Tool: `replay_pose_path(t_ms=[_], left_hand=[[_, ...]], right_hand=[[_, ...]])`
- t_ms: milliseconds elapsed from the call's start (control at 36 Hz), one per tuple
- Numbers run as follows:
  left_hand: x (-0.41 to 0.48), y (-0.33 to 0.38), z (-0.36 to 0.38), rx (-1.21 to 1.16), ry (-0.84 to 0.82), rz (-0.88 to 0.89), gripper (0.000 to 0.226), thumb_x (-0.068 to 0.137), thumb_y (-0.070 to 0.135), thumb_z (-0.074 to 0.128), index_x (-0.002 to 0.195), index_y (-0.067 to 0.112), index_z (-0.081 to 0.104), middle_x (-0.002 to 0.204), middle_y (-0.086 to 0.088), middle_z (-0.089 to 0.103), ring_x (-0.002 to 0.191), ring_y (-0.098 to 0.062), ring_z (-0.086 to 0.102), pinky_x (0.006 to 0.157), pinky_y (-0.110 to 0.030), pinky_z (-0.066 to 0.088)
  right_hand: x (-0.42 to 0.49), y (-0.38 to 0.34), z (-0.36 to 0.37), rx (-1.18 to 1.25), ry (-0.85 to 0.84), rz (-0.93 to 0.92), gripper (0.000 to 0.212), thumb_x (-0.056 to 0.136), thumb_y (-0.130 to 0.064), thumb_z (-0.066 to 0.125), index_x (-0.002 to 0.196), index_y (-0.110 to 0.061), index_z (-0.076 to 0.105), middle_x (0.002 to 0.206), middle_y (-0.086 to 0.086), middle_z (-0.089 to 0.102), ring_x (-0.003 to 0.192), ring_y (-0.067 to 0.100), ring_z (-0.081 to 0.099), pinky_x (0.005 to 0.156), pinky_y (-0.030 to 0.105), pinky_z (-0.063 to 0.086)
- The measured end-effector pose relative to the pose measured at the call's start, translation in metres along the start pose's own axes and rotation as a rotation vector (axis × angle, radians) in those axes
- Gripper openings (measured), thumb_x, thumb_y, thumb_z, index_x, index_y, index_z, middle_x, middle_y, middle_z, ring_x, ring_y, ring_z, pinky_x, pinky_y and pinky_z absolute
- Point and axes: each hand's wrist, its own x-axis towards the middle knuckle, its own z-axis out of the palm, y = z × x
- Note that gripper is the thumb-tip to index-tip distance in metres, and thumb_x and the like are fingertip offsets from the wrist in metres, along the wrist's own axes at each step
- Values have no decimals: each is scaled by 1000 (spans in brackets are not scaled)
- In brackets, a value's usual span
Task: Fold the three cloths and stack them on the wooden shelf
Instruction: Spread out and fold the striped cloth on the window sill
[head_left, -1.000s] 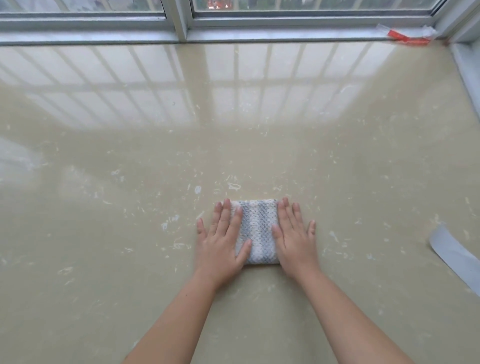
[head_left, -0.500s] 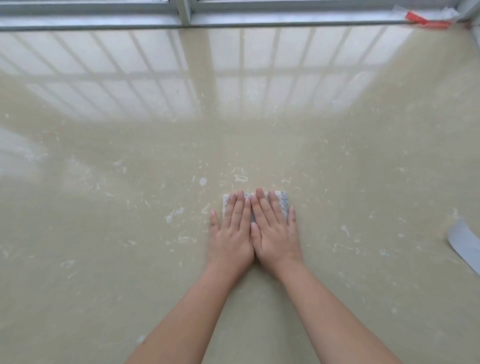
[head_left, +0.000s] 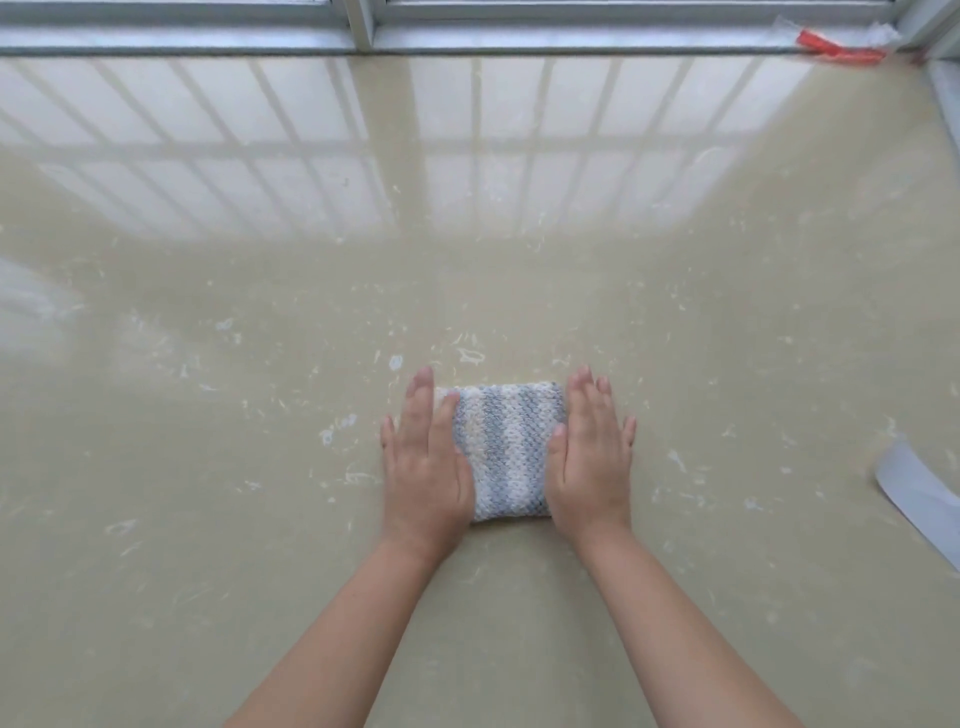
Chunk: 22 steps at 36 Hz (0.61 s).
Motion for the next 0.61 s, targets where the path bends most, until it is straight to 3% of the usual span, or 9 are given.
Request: replay_pose_path(t_ms=[56, 139, 222, 389, 500, 556, 611], left_hand=[[0, 3, 12, 85, 5, 126, 54, 81, 11, 34, 135, 8, 35, 151, -15, 29, 142, -19, 16, 112, -52, 14], [-4, -7, 35, 245, -81, 211, 68, 87, 23, 35, 150, 12, 11, 158, 2, -6, 145, -11, -6, 112, -43, 9], [-10, -18, 47, 300, -115, 183, 69, 91, 28, 31, 150, 17, -4, 156, 8, -16, 144, -9, -9, 111, -43, 8], [-11, -16, 46, 364, -149, 150, 58, 99, 30, 17, 149, 17, -8, 157, 5, -16, 144, -10, -11, 111, -44, 7], [-8, -16, 37, 397, -220, 77, 55, 99, 33, -1, 150, 13, 4, 158, -2, -1, 144, -11, -12, 108, -49, 13], [-7, -19, 29, 418, -247, 68, 55, 99, 32, 6, 150, 12, 1, 159, -1, -7, 145, -13, -7, 108, -50, 13], [-8, -24, 21, 403, -268, 29, 63, 93, 31, 23, 150, 11, 5, 157, -5, 12, 143, -18, 11, 109, -53, 20]], right_hand=[[-1, -10, 11, -56, 25, -124, 55, 90, -24, 26, 141, -5, 35, 148, 11, 35, 138, 21, 18, 111, 44, 2], [-4, -15, 30, -196, 3, -219, 50, 87, -20, 34, 136, -12, 36, 141, 7, 46, 132, 21, 29, 105, 44, 14], [-5, -5, 40, -330, -18, -204, 51, 87, -26, 32, 137, -16, 35, 143, -1, 45, 133, 17, 30, 102, 44, 19], [-2, 7, 48, -480, -16, -181, 51, 91, -30, 26, 141, -17, 28, 147, -8, 27, 144, 15, -12, 108, 50, 8], [-2, 7, 45, -516, -69, -153, 47, 98, -31, 16, 141, -17, 28, 149, -4, 33, 142, 21, 4, 107, 52, 12], [-2, 8, 39, -498, -108, -108, 51, 100, -34, 3, 141, -17, 28, 148, -5, 33, 141, 24, 14, 106, 54, 18], [-2, 9, 31, -468, -169, -28, 53, 100, -35, 2, 139, -16, 31, 145, -2, 41, 135, 27, 34, 103, 56, 31]])
